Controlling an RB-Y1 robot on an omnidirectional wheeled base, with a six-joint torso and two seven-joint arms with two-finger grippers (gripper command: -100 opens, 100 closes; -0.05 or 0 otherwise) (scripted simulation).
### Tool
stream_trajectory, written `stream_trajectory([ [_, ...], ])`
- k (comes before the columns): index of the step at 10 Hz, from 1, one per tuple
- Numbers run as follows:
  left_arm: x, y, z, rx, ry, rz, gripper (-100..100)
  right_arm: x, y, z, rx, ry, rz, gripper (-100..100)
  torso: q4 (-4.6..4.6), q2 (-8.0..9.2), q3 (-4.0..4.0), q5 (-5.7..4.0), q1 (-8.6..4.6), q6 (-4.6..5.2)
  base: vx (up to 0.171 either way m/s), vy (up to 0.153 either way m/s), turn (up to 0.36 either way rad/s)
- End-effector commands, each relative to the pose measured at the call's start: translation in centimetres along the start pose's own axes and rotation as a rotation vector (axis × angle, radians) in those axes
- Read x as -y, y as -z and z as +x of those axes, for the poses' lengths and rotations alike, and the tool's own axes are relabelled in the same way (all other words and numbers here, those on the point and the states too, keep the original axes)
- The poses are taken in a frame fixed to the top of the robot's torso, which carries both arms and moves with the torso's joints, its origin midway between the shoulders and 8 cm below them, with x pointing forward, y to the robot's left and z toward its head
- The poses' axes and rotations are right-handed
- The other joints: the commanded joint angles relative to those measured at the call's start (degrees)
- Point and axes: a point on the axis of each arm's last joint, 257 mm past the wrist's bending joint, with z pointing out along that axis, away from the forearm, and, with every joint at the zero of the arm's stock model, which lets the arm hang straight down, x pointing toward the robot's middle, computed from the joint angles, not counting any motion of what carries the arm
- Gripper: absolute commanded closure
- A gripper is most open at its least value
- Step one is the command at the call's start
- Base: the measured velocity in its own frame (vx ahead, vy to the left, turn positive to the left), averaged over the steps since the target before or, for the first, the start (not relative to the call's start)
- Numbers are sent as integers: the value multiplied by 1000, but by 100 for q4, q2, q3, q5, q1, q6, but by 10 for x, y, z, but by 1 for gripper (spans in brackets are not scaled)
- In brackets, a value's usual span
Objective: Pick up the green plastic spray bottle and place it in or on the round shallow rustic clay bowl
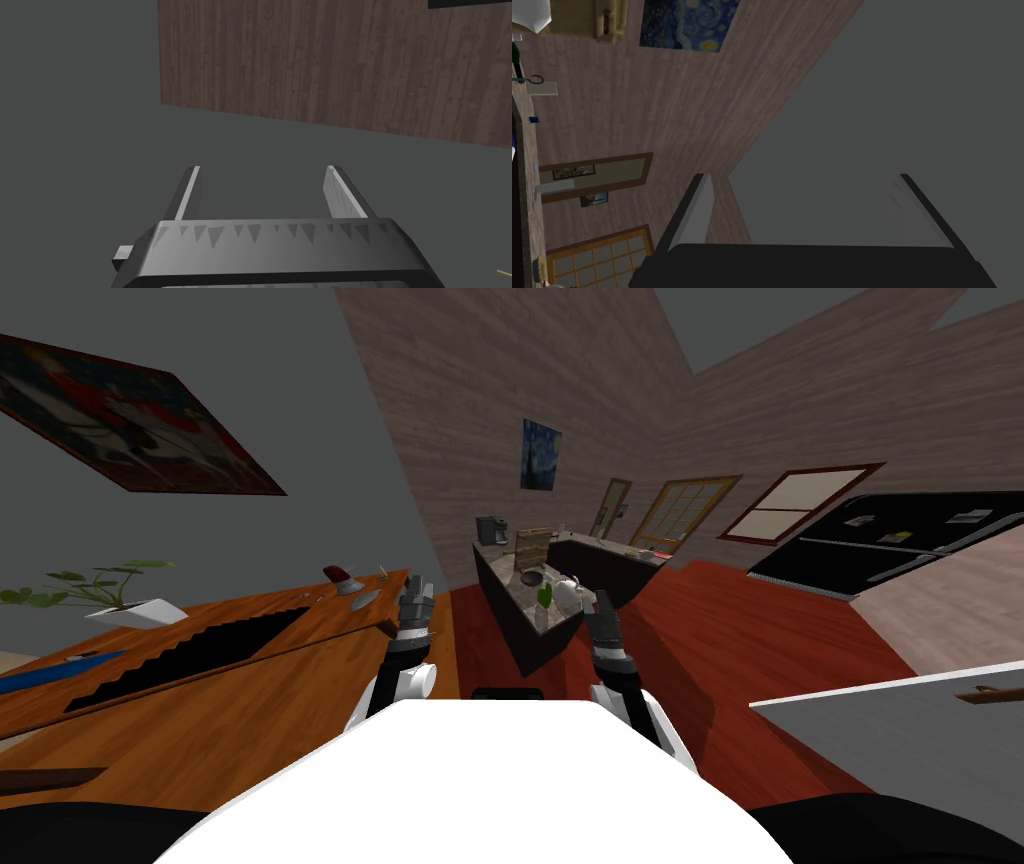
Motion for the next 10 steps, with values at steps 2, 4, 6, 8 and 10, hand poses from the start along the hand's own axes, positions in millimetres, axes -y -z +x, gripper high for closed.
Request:
stream_trajectory([
  [2, 0, 0, 0, 0, 0, 0, 0, 36, 17, 4, -82, 86, 94, -100, 0, -1, -1, -1, -2, 1, 11, -9, 78],
  [4, 0, 0, 0, 0, 0, 0, 0, 62, 32, 4, -142, 152, 166, -100, 0, -2, -1, 0, 0, 0, 8, -6, 98],
  [6, 0, 0, 0, 0, 0, 0, 0, 86, 48, 2, -199, 218, 233, -100, 0, -1, -1, 0, 2, 1, 8, -1, 86],
  [8, 0, 0, 0, 0, 0, 0, 0, 108, 64, -2, -254, 281, 294, -100, 0, 0, 0, 1, 4, 1, 2, 5, 90],
  [10, 0, 0, 0, 0, 0, 0, 0, 127, 78, -7, -306, 342, 346, -100, 1, 1, 1, 1, 7, 0, -2, 10, 87],
])
